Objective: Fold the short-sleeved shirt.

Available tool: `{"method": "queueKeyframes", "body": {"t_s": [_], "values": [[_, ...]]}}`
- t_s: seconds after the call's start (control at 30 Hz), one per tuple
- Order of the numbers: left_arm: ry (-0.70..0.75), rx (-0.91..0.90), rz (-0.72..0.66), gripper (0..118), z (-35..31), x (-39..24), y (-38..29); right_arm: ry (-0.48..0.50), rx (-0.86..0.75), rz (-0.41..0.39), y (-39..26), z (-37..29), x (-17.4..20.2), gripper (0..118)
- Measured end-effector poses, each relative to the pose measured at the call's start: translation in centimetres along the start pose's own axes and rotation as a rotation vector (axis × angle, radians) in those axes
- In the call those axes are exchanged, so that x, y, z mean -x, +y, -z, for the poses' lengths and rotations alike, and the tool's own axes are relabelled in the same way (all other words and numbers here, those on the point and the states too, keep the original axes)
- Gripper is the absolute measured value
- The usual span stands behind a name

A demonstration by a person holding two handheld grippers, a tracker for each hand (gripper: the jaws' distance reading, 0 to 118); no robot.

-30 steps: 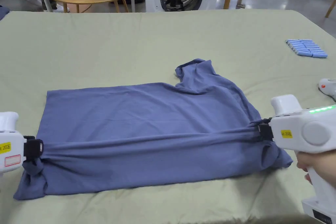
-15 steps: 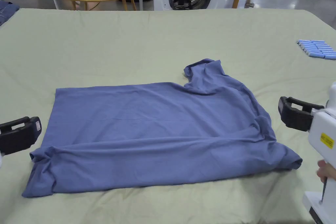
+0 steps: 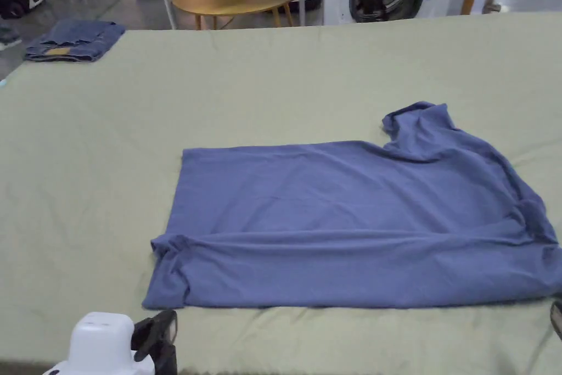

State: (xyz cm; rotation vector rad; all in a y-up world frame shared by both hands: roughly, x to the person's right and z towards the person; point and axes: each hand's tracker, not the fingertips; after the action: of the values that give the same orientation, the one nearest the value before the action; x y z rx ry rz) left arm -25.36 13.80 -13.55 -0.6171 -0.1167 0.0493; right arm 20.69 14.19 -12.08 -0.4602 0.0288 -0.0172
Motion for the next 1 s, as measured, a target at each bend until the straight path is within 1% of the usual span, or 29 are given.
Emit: {"method": "queueKeyframes", "body": {"t_s": [0.1,0.2,0.23,0.27,0.3,0.33,0.43,0.5,0.53,0.57,0.6,0.63,0.67,0.7,0.73,0.77,0.8,0.83,0.93,0.97,1.0], "values": [[0.033,0.017,-0.014,0,1.1,1.4,1.2,0.008,0.027,0.001,-0.5,0.1,-0.2,0],[0.079,0.056,-0.082,0,4.0,3.4,3.3,0.018,0.044,0.004,-0.1,0.2,0.4,0],[0.104,0.067,-0.076,22,5.1,3.7,4.0,0.022,0.048,0.002,0.0,0.4,0.5,0],[0.136,0.087,-0.063,80,6.4,3.8,4.5,0.025,0.050,0.001,0.1,0.5,0.6,0],[0.137,0.113,-0.041,110,7.6,4.0,4.8,0.030,0.048,0.003,0.3,0.4,1.0,0],[0.113,0.109,-0.032,118,8.3,3.7,5.0,0.035,0.045,0.004,0.4,0.3,1.2,0],[0.117,0.113,-0.010,118,10.4,3.3,5.3,0.042,0.036,0.004,0.6,0.1,1.3,0],[0.150,0.178,-0.011,117,11.7,3.2,5.1,0.042,0.037,0.003,0.7,0.0,1.2,0],[0.168,0.201,-0.022,113,12.3,3.4,4.9,0.038,0.042,0.003,0.6,0.0,1.1,0],[0.154,0.229,-0.043,90,12.7,3.5,4.7,0.034,0.050,0.006,0.5,0.0,1.0,0],[0.131,0.235,-0.066,61,13.0,3.6,4.5,0.028,0.057,0.013,0.4,0.0,0.9,0],[0.105,0.250,-0.087,45,13.1,3.5,4.0,0.026,0.063,0.020,0.3,0.0,0.7,0],[0.084,0.258,-0.110,44,13.3,3.3,3.6,0.027,0.069,0.026,0.1,0.0,0.6,0],[0.116,0.231,-0.087,38,13.2,2.7,3.3,0.029,0.076,0.033,0.0,0.0,0.5,0],[0.118,0.214,-0.051,19,12.9,2.3,3.4,0.028,0.083,0.035,-0.1,0.1,0.5,0],[0.071,0.215,-0.045,2,12.4,2.2,3.4,0.027,0.090,0.038,-0.1,0.2,0.4,0],[-0.011,0.223,-0.097,2,12.2,1.9,3.4,0.028,0.098,0.045,-0.2,0.4,0.2,0],[-0.016,0.232,-0.118,2,12.0,1.4,3.3,0.034,0.103,0.056,-0.2,0.6,0.1,0],[-0.006,0.211,0.006,2,10.7,0.4,3.3,0.032,0.108,0.071,0.2,1.6,-0.8,0],[-0.004,0.203,0.001,2,10.2,0.4,3.4,0.005,0.124,0.053,0.5,2.1,-1.2,0],[-0.009,0.192,-0.013,2,9.7,0.7,3.6,-0.060,0.158,0.011,0.9,3.0,-1.8,0]]}}
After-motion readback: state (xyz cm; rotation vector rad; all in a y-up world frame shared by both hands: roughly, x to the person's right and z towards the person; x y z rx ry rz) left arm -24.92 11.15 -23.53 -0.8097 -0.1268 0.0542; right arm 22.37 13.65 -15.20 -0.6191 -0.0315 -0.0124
